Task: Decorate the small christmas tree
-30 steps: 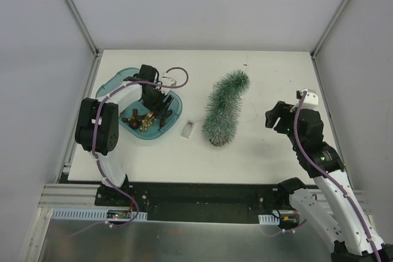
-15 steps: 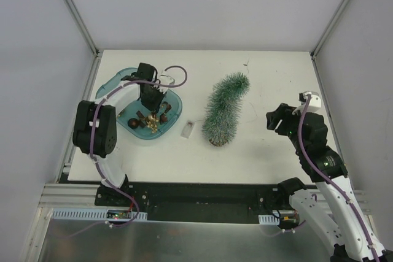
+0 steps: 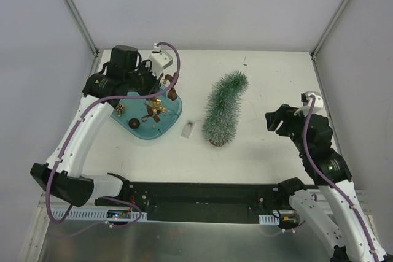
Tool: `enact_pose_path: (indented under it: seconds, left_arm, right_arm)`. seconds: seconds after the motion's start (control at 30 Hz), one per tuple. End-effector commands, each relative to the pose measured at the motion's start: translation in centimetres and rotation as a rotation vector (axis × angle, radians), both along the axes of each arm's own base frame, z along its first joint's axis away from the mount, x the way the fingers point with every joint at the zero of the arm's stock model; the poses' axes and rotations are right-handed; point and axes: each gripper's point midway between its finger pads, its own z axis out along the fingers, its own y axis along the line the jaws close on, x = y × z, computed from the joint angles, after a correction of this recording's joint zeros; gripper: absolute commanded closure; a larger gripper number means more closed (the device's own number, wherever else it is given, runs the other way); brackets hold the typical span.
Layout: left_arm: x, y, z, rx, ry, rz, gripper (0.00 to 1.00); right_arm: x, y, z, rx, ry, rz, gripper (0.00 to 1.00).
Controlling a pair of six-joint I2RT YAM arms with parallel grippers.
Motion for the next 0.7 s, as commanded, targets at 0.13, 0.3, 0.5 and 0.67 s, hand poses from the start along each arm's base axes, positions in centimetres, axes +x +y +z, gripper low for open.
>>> enact_pose_path:
  seconds: [0.13,0.3,0.5,0.67]
  left_arm:
    - [-6.9,-3.6,9.6,-0.130,-0.088,-0.181,0.97]
    - [-9.7,-5.7,13.5,-0.217,-0.121,-0.327,0.95]
    - [-11.2,-7.6,14.3,-0.187,-0.176,-0.455,0.95]
    - [-11.4,-9.4,15.6,-0.165,-0.236,-0.515,0.96]
  right_arm:
    - [-0.8,0.9,5.5,0.077,-0.128,0.061,0.34]
    - [-1.8,2.7,8.7,0.123,-0.204,0.173,0.32]
    - [-3.8,4.0,14.4,0.177,-0.350,0.292,0.29]
    - [-5.5,5.9,18.8,0.214,-0.450,0.437,0.28]
